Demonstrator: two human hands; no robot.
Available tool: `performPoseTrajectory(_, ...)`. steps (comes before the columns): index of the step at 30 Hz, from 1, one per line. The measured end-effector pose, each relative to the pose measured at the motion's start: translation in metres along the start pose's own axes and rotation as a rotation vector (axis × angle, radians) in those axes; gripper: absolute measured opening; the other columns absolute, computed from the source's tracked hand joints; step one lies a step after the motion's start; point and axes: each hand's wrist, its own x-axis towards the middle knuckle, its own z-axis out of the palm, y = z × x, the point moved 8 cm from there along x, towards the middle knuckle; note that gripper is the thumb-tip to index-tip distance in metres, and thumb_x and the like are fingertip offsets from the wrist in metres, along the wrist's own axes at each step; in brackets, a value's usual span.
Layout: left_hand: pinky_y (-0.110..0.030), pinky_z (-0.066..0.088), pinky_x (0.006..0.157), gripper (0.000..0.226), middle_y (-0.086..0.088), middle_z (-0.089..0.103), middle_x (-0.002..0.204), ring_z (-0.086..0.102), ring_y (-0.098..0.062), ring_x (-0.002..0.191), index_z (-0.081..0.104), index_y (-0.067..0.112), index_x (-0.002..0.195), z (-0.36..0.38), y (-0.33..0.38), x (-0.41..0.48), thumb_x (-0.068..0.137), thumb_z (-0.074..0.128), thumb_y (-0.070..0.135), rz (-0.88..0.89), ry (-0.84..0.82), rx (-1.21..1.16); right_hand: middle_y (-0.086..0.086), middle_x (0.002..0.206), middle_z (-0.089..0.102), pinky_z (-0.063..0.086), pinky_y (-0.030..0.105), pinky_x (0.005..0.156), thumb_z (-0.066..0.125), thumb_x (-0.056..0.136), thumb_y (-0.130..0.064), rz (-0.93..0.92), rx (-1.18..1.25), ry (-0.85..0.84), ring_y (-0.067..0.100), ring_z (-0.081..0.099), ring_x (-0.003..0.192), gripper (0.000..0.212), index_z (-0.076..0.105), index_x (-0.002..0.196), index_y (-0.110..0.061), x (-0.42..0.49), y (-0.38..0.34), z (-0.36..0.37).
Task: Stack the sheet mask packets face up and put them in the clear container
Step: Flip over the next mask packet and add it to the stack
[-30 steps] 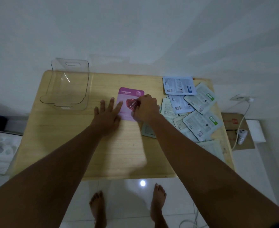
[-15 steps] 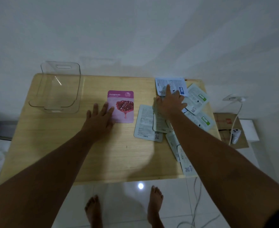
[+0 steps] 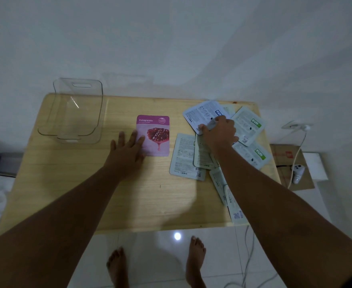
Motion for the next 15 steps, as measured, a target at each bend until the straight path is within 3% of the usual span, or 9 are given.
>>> performPoseTrajectory(3,-0.064,0.009,0.114,0.067,-0.009,0.001,0.164,-0.003,-0.048,0.146,0.011,0.024,0.154,0.001,-0.001,0.000,0.097,0.038,0.047,0.008,0.002,-0.006,0.012,0.137,0.043,0.051,0.044,0.097,0.081,0.081,-0.029,0.079,0.273,0.028,0.031,0.058,0.115,0.060,0.050,0.130,-0.016,0.006,0.001,0.000)
performPoseTrajectory(5,-0.065,0.009,0.114,0.066,-0.009,0.001,0.164,-0.003,-0.048,0.146,0.011,0.024,0.154,0.001,-0.001,0.000,0.097,0.037,0.047,0.008,0.004,-0.005,0.014,0.138,0.040,0.049,0.027,0.089,0.081,0.081,-0.012,0.100,0.400,0.057,0.024,0.058,0.103,0.061,0.049,0.132,-0.013,0.011,-0.001,-0.002)
performPoseTrajectory(7,-0.064,0.008,0.115,0.066,-0.008,0.000,0.164,-0.003,-0.048,0.147,0.011,0.025,0.154,0.001,-0.001,0.001,0.097,0.037,0.047,0.002,0.007,-0.012,0.015,0.137,0.041,0.047,0.022,0.083,0.080,0.078,-0.002,0.165,0.487,0.069,0.017,0.050,0.096,0.065,0.048,0.134,-0.012,0.017,0.001,0.000)
performPoseTrajectory(12,-0.064,0.008,0.114,0.067,-0.008,0.001,0.164,-0.003,-0.048,0.147,0.011,0.025,0.154,0.001,-0.002,0.001,0.097,0.038,0.047,0.007,0.010,-0.021,0.010,0.125,0.059,0.062,0.035,0.082,0.078,0.072,0.007,0.398,0.945,0.076,0.020,0.063,0.099,0.070,0.046,0.132,-0.011,0.013,0.012,0.009)
performPoseTrajectory(15,-0.065,0.009,0.114,0.067,-0.009,0.001,0.164,-0.002,-0.049,0.146,0.012,0.024,0.154,0.001,-0.001,0.001,0.097,0.037,0.047,0.011,0.003,-0.012,0.009,0.118,0.056,0.056,0.018,0.056,0.078,0.079,-0.003,0.444,1.110,0.064,0.017,0.060,0.092,0.070,0.043,0.139,-0.010,0.006,0.008,0.006)
